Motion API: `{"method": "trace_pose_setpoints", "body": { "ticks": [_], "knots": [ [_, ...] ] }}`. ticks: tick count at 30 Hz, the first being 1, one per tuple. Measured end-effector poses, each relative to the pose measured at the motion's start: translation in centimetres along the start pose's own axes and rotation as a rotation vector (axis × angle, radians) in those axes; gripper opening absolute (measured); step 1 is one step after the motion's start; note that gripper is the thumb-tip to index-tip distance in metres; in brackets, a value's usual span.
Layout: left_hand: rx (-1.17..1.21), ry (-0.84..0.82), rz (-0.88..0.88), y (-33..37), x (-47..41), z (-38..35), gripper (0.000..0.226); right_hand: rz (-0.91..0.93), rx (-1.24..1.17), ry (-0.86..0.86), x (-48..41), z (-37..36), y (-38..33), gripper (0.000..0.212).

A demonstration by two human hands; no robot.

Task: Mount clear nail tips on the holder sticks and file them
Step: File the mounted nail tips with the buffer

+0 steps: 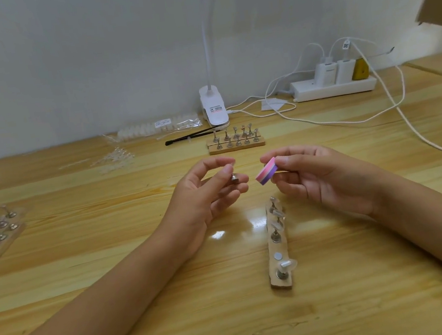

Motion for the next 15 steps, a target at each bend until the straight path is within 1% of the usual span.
{"method": "trace_pose_setpoints", "body": {
  "ticks": [6, 10, 11, 15],
  "knots": [
    [0.08, 0.002, 0.023, -0.3, -0.3, 0.12, 0.03, 0.015, -0.049, 0.049, 0.0, 0.35, -0.09, 0.024],
    [0.051, 0.016, 0.0, -0.58, -0.37, 0.22, 0.018, 0.022, -0.057, 0.048, -0.02, 0.15, -0.09, 0.024],
    [0.045, 0.01, -0.005, -0.58, -0.34, 0.17, 0.021, 0.026, -0.054, 0.049, -0.03, 0.1, -0.06, 0.023],
    [0.022, 0.011, -0.042, -0.17, -0.25, -0.02, 0.047, 0.037, 0.046, 0.063, -0.03, -0.07, 0.02, 0.025]
  ]
}}
Point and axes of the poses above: each hand's wrist, its own x-axis away from the middle knuckle, its own z-axis out of the back of the hand, y = z × x, the point moved 4 cm from there along -x, towards the middle knuckle, and after that the axes turned 9 degrees about -z, right-handed, at the moved point
